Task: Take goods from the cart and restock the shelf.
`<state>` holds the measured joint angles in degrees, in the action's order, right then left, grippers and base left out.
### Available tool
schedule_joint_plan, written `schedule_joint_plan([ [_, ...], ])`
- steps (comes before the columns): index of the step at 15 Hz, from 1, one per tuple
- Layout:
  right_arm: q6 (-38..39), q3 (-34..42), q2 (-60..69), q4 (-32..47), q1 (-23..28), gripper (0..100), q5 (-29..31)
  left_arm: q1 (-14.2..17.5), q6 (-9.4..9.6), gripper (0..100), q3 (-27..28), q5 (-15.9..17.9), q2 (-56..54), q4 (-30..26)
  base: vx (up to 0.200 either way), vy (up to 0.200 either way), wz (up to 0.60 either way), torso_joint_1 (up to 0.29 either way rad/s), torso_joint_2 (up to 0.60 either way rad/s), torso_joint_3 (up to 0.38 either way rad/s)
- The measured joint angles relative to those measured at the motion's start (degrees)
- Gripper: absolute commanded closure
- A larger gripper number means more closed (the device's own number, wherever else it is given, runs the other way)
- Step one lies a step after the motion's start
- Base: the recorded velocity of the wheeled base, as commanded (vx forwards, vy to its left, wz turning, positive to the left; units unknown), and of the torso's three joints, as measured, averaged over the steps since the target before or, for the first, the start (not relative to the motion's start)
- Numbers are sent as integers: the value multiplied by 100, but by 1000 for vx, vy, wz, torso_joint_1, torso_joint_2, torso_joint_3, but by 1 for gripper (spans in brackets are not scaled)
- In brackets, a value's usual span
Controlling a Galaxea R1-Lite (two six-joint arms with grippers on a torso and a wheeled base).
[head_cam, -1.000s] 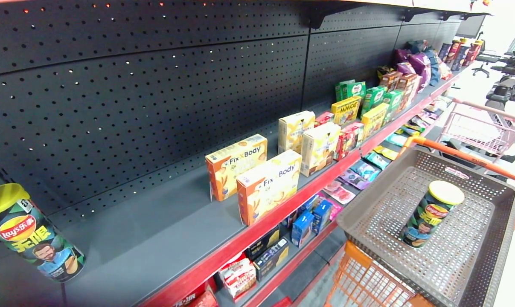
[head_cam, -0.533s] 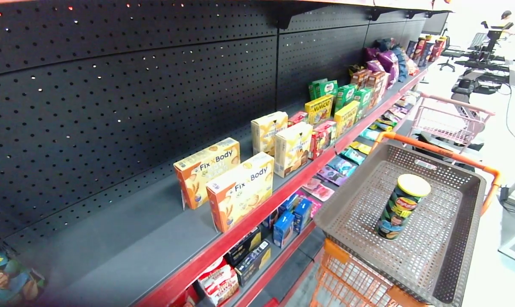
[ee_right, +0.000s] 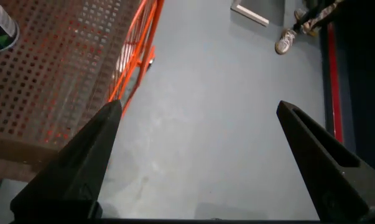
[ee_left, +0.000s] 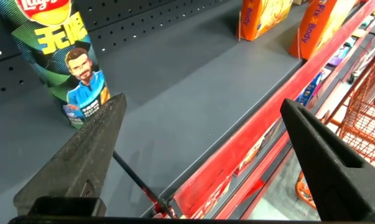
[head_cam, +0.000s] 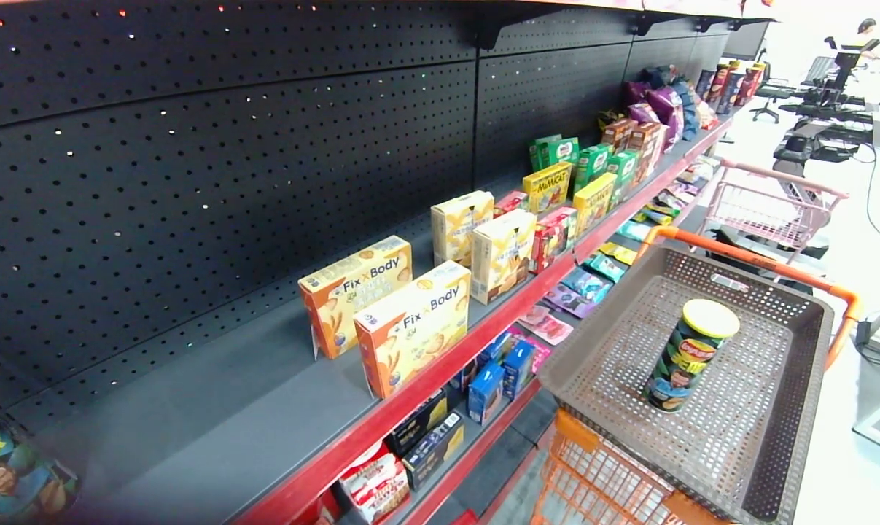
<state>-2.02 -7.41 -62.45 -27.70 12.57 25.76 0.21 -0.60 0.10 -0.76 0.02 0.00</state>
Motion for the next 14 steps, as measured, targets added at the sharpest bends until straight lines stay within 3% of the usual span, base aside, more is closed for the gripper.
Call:
schedule_joint_plan([
  [5,-11,-57,-152,-402,46,0,-425,-5,0,0,0,-2,0,0,0,0,0,0,0,0],
  [8,-177,-39,-83,-383,284,0,-868,-5,0,0,0,-2,0,0,0,0,0,0,0,0],
  [12,-243,67,82,-363,636,0,-945,-5,52,0,-5,-59,0,0,0,0,0,0,0,0],
  [14,-244,161,151,-358,713,0,-958,-5,106,0,-7,46,0,0,-200,0,0,5,5,2],
])
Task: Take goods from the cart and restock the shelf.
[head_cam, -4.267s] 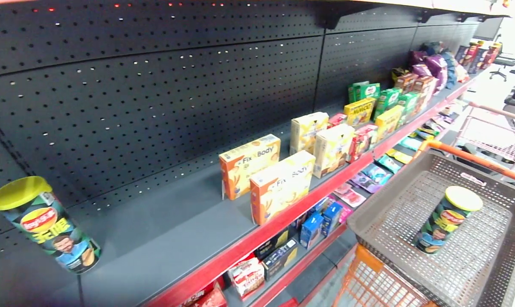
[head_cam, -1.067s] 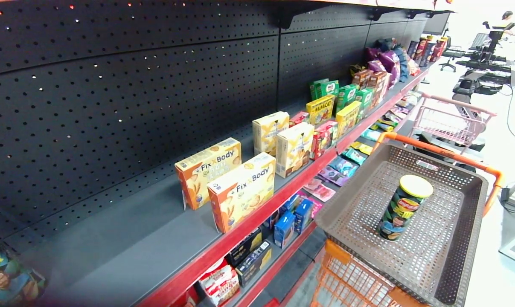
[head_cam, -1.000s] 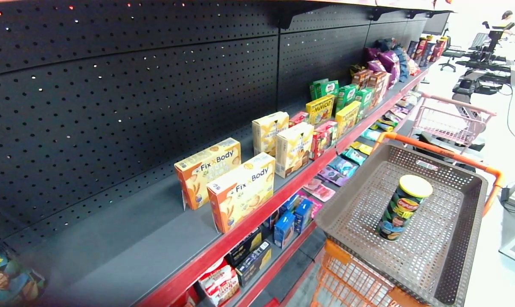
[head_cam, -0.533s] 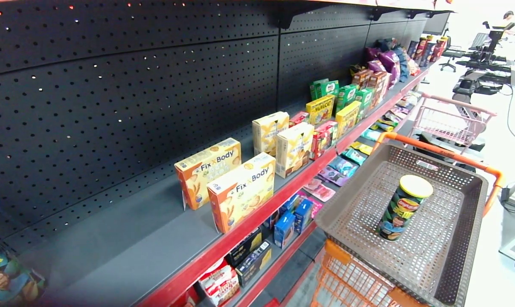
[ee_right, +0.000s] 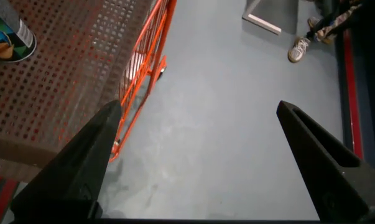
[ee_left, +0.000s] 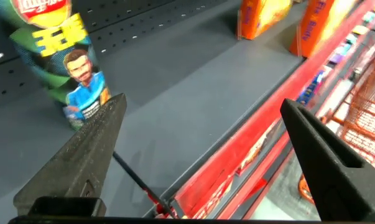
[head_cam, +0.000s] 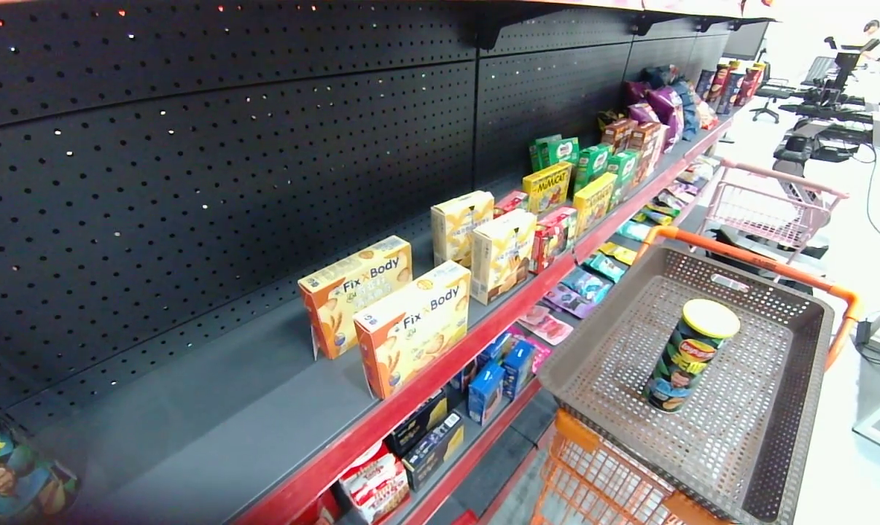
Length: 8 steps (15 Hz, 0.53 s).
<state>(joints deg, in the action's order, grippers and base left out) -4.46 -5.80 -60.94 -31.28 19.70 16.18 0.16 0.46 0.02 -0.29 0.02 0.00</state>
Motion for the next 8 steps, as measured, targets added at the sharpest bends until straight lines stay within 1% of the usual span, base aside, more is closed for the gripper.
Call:
schedule_joint_plan([
  [1,4,54,22,-2,9,0,-1,-2,11,0,0,20,0,0,-200,0,0,17,12,-2],
  [4,4,71,46,-2,24,0,-4,0,2,0,0,22,0,2,0,0,0,0,0,0],
  [7,9,49,48,-5,24,0,-11,-2,2,0,0,27,0,0,-200,0,0,25,9,-1],
  [8,9,38,39,-13,24,0,-20,2,-11,0,2,20,0,0,0,0,0,0,0,0],
])
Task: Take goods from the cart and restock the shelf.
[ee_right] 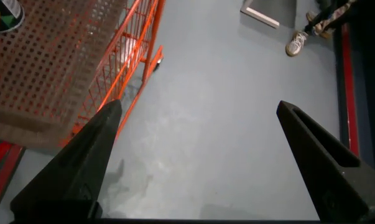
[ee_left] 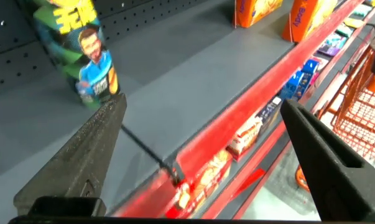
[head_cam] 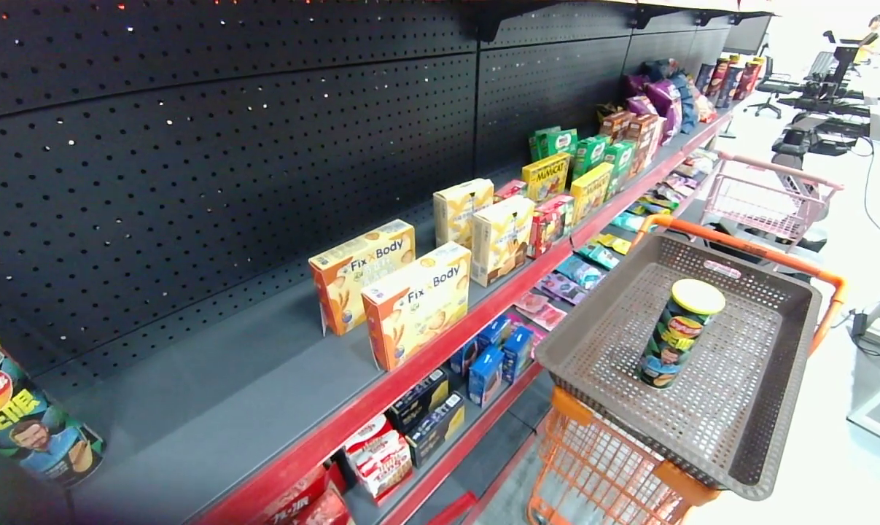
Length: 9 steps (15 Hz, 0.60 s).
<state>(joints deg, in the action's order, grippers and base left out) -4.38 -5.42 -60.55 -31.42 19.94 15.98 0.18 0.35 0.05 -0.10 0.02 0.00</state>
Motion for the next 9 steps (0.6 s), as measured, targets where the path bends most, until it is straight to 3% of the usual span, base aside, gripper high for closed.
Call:
schedule_joint_plan([
  [9,4,13,-4,5,4,0,0,-2,-11,0,5,-4,0,-2,0,0,0,0,0,0],
])
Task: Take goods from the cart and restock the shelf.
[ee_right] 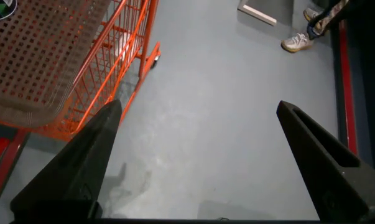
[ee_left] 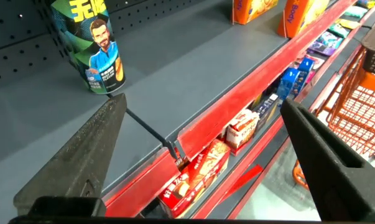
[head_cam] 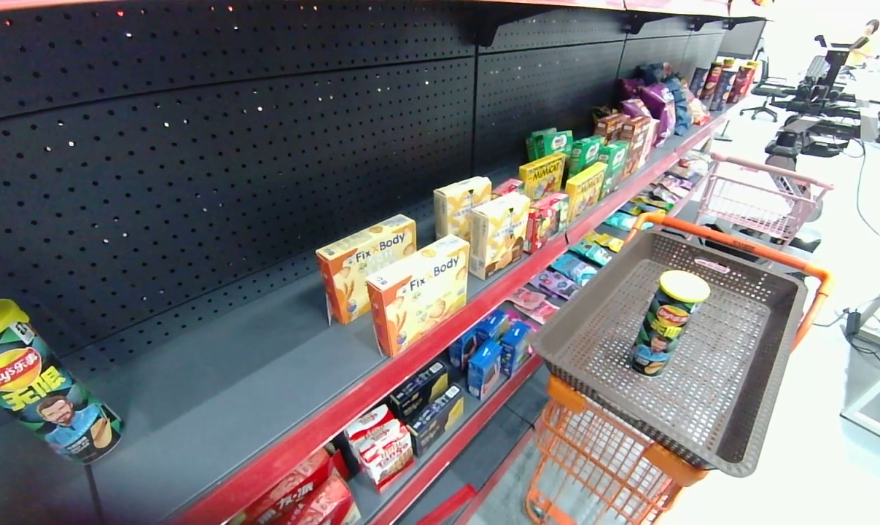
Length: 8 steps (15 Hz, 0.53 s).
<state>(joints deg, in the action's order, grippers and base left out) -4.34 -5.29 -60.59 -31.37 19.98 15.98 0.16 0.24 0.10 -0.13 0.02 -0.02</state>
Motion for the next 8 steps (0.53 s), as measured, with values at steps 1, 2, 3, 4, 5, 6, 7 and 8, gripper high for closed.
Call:
schedule_joint_plan([
  [1,0,-16,-11,-2,0,0,0,0,0,0,0,4,0,2,0,0,0,0,0,0],
  [2,-1,-30,-22,-7,0,0,2,0,0,0,0,0,0,2,0,0,0,0,0,0],
  [3,-4,-44,-32,-7,0,0,-24,0,-40,0,0,-20,0,2,0,0,0,0,0,0],
  [4,-4,-77,-44,-9,0,0,-118,0,-43,0,0,-24,0,2,0,0,0,0,0,0],
  [5,-6,-107,-63,-7,17,0,-173,0,-45,0,0,-24,0,2,0,0,0,0,0,0],
  [6,-9,-132,-118,-11,30,0,-184,0,-51,0,0,-27,0,2,0,0,0,0,0,0],
  [7,-9,-160,-193,-35,35,0,-189,0,-56,0,0,-27,0,2,0,0,0,0,0,0],
  [8,-4,-217,-284,-43,39,0,-195,0,-56,0,0,-29,0,2,0,0,0,0,0,0],
])
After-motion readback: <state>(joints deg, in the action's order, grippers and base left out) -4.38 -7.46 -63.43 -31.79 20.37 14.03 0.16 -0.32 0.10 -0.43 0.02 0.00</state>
